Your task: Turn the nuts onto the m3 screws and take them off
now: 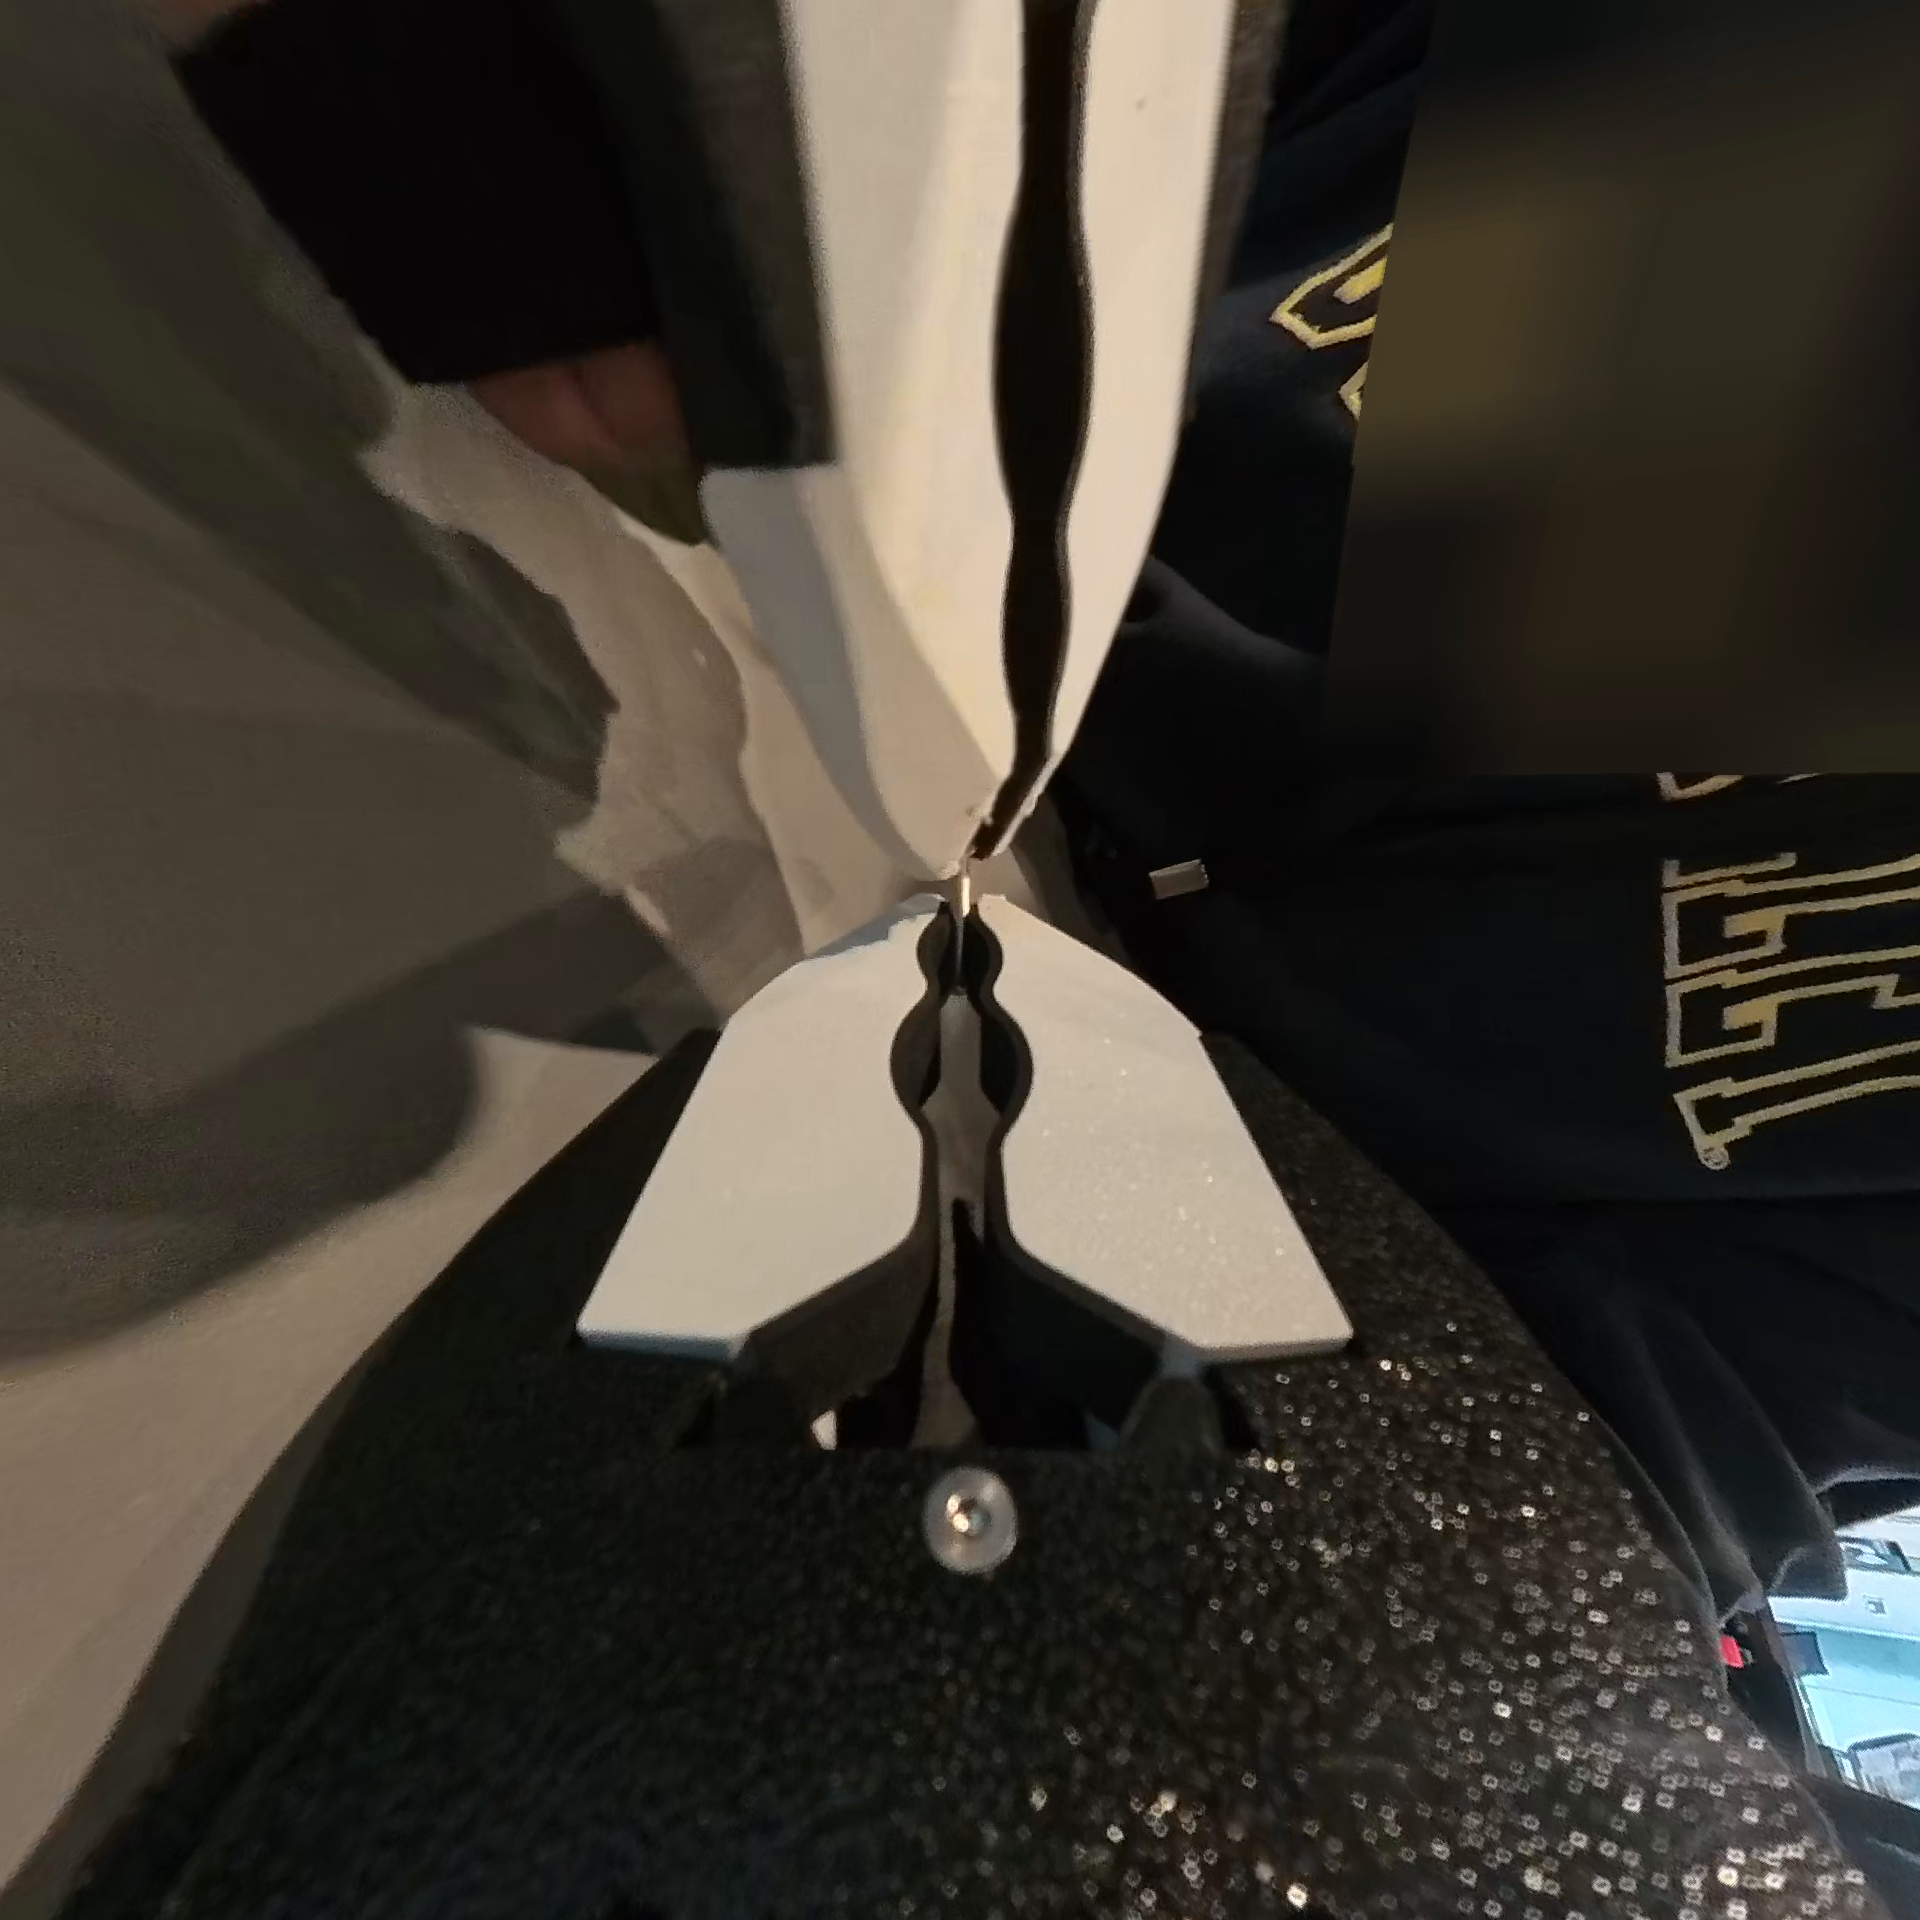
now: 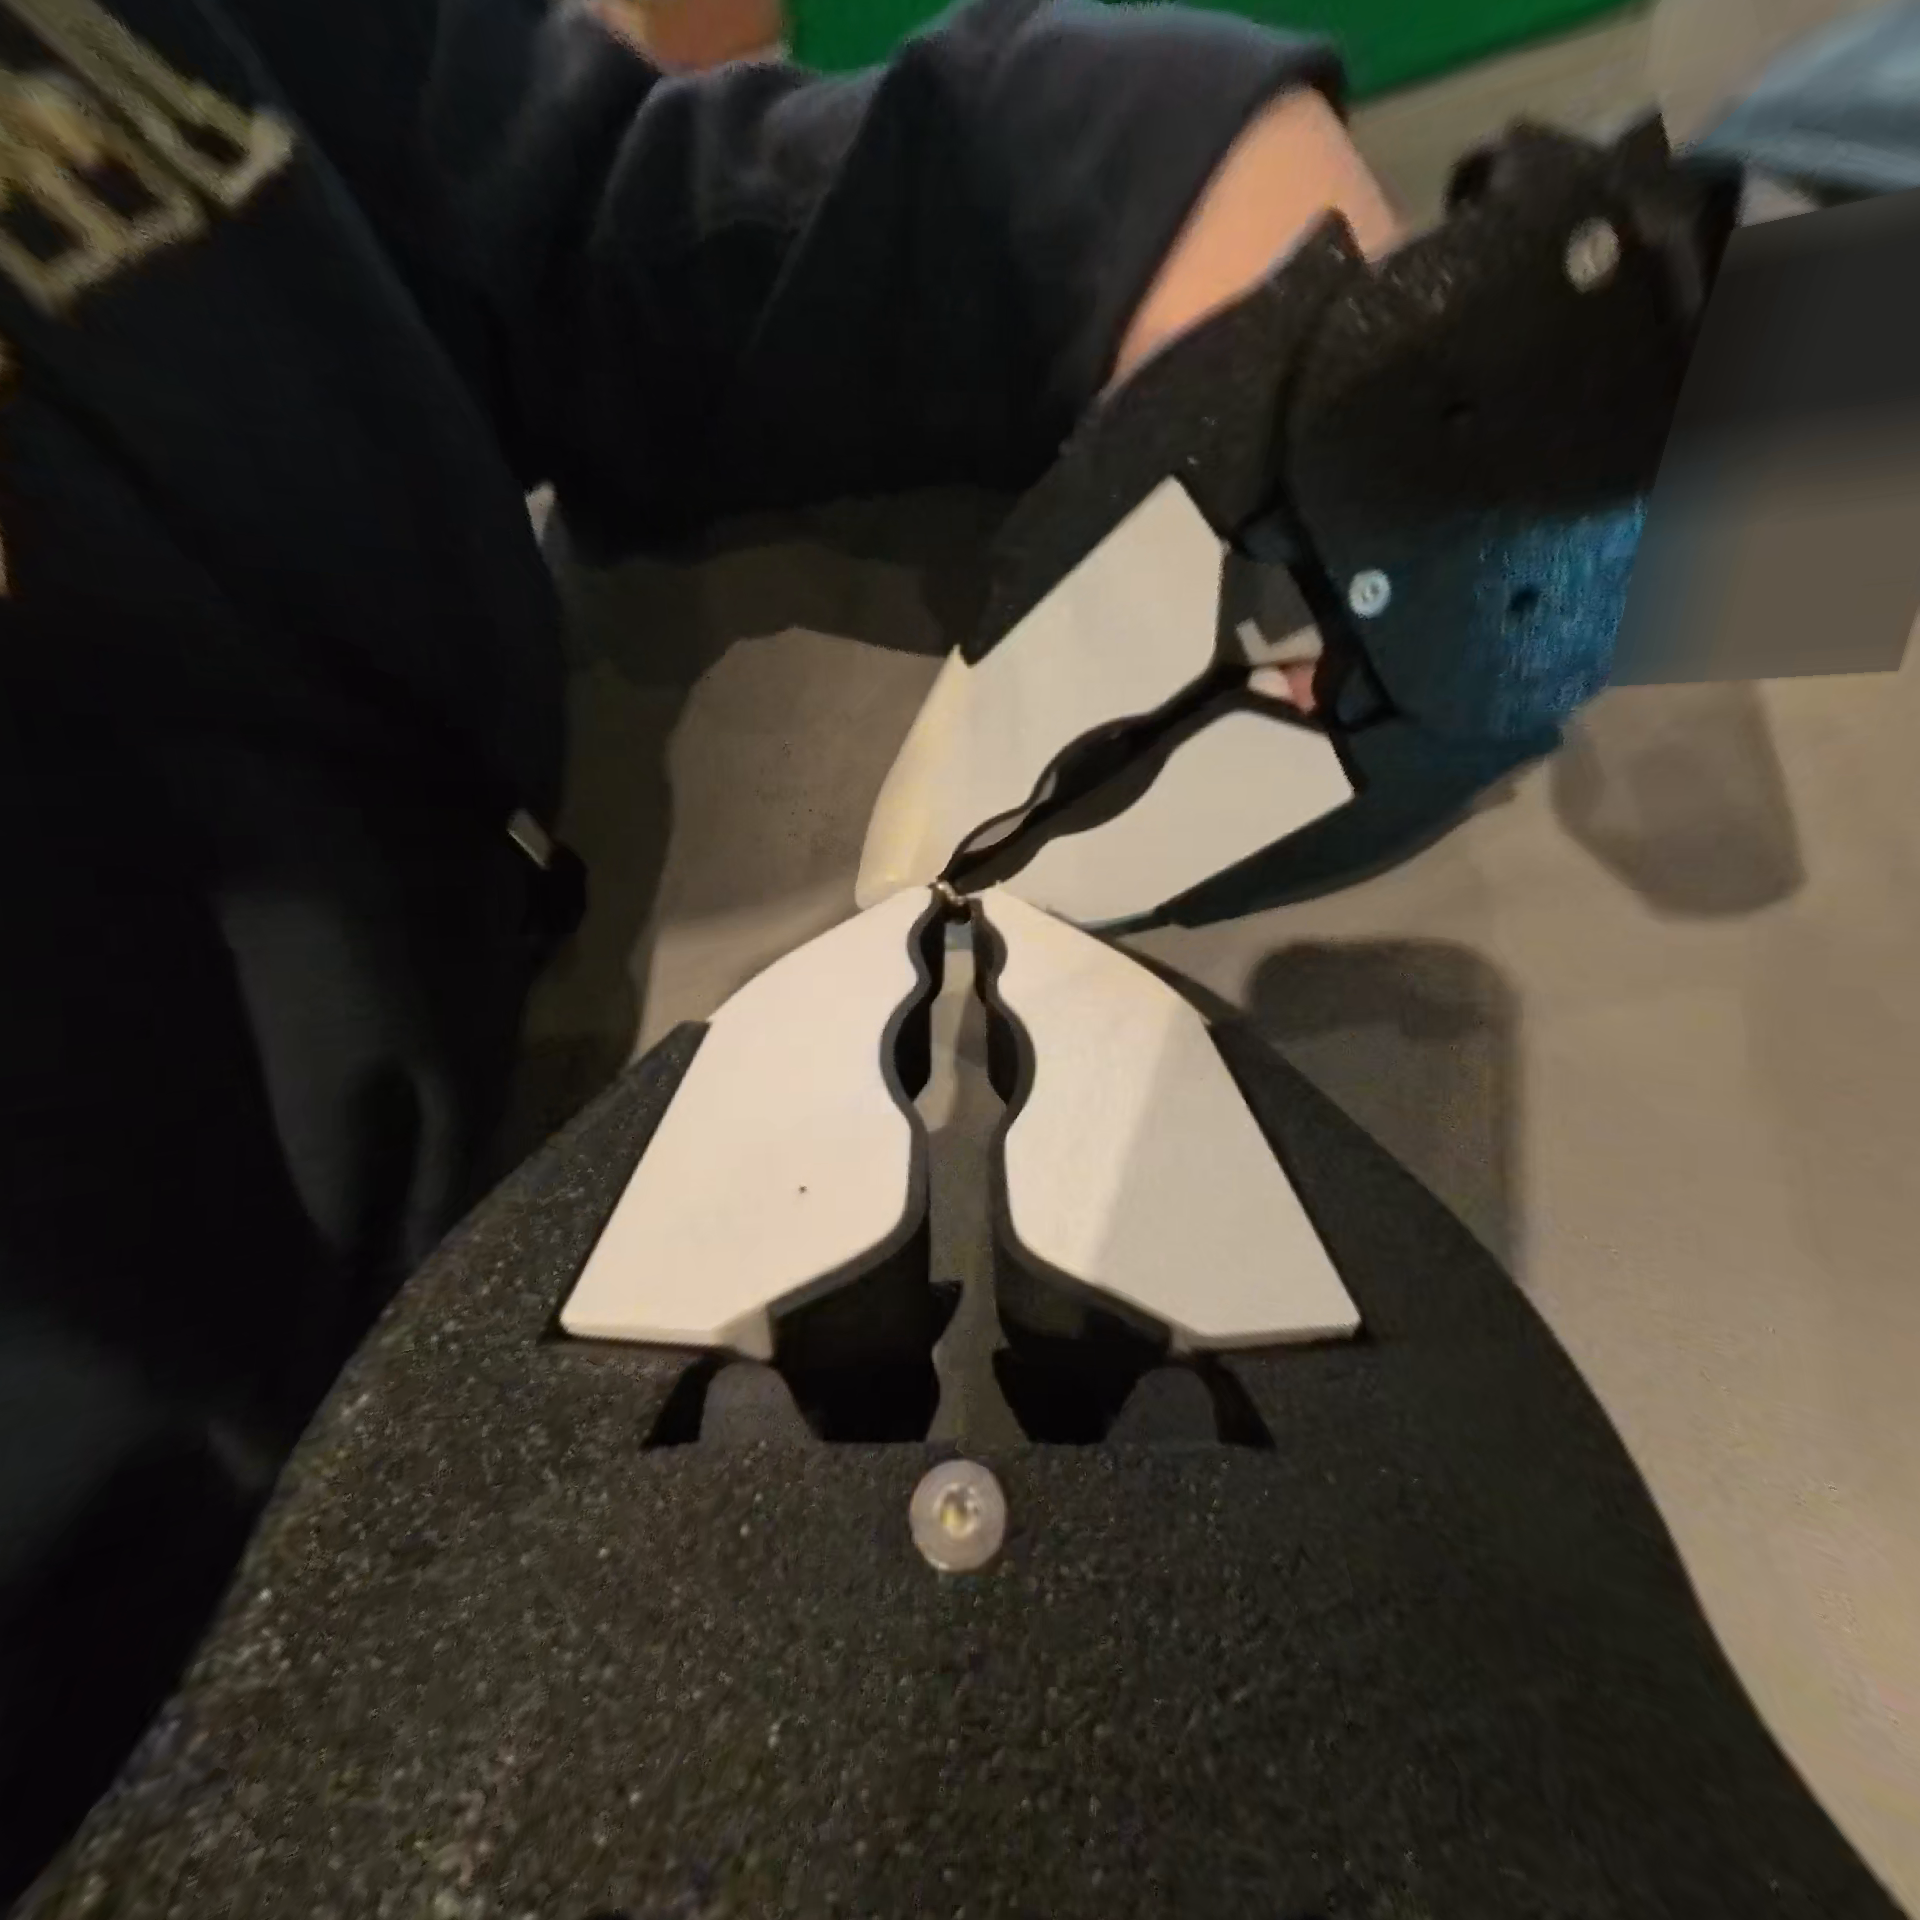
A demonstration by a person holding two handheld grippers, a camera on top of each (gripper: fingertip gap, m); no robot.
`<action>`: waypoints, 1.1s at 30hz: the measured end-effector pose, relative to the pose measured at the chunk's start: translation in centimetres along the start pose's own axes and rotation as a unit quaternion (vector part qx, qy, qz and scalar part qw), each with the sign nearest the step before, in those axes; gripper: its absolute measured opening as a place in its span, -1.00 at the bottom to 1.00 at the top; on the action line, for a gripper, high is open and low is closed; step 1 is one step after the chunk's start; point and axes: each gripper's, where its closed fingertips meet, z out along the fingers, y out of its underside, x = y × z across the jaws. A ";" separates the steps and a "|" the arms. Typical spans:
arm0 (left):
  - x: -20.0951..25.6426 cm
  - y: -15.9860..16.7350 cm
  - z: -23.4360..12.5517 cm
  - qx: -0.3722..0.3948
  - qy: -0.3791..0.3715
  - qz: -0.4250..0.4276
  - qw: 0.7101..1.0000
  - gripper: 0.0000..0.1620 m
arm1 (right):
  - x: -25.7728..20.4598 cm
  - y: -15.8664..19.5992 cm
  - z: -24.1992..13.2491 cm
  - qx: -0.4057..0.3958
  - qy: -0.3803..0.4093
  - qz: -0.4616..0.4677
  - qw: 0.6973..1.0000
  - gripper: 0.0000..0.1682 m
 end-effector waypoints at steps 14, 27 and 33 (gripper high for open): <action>0.0 0.0 0.0 0.001 0.001 0.000 1.000 -0.99 | 0.1 -1.2 -1.5 0.046 0.072 -0.148 0.985 -0.74; 0.0 -0.1 0.0 0.001 0.002 0.000 1.000 -0.99 | 0.0 0.0 -0.5 0.003 -0.030 -0.210 0.977 -0.85; 0.0 -0.1 0.0 0.000 0.002 0.000 1.000 -0.99 | 0.0 0.0 -0.3 0.000 -0.045 -0.209 0.977 -0.93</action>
